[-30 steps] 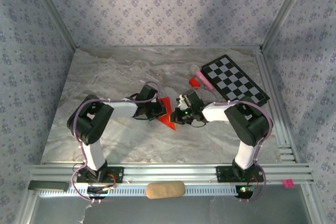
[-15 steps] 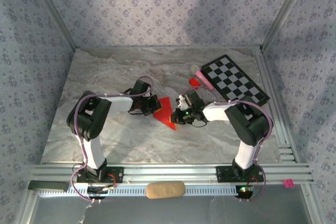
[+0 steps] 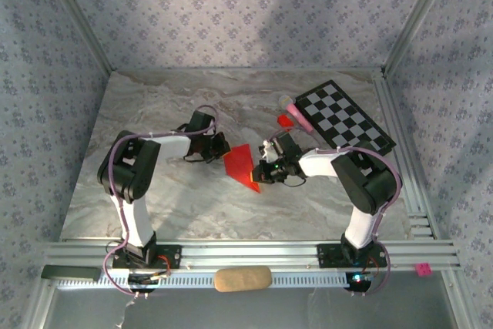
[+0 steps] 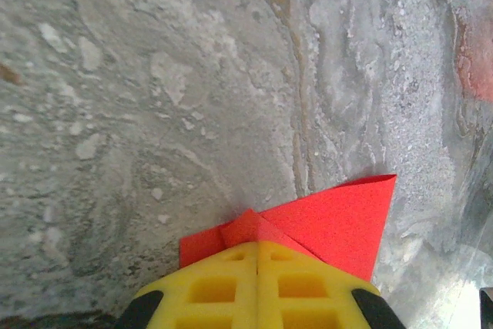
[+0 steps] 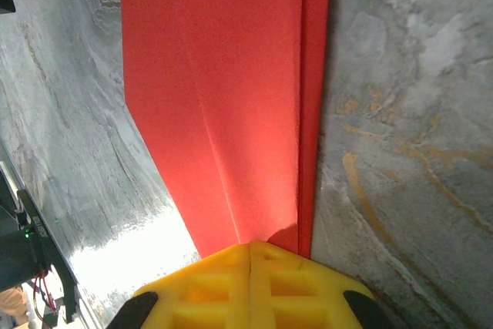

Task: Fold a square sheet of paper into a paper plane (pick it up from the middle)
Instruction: Fourth fold the wing at the center of the table.

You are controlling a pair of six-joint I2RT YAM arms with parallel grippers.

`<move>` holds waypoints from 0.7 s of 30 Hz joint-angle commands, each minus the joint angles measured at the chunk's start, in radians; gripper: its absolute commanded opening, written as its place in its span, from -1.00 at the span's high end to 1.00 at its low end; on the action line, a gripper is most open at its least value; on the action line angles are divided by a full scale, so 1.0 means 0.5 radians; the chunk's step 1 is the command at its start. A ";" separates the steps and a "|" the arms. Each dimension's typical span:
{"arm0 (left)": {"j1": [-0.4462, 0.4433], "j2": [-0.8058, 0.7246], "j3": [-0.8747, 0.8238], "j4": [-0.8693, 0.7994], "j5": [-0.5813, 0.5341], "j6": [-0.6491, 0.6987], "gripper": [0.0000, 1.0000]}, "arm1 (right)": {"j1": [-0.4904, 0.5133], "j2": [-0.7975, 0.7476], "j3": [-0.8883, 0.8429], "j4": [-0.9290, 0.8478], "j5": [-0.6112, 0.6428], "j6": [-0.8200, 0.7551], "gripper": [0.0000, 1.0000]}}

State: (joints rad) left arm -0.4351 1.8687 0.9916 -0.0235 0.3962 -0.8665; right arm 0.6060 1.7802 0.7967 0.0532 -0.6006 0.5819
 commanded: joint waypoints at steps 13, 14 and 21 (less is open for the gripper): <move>0.062 -0.232 0.035 -0.165 -0.189 0.100 0.87 | -0.022 0.051 -0.045 -0.447 0.072 -0.083 1.00; 0.051 -0.259 0.023 -0.150 -0.172 0.085 0.86 | -0.022 0.051 -0.043 -0.445 0.076 -0.076 1.00; -0.140 -0.328 -0.063 0.037 -0.010 -0.010 0.83 | -0.025 0.048 -0.039 -0.432 0.109 -0.033 0.99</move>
State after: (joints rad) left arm -0.4622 1.7061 0.9901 -0.0547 0.3294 -0.8440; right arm 0.5968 1.7763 0.8078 -0.0090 -0.6254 0.5575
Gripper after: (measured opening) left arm 0.089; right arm 0.052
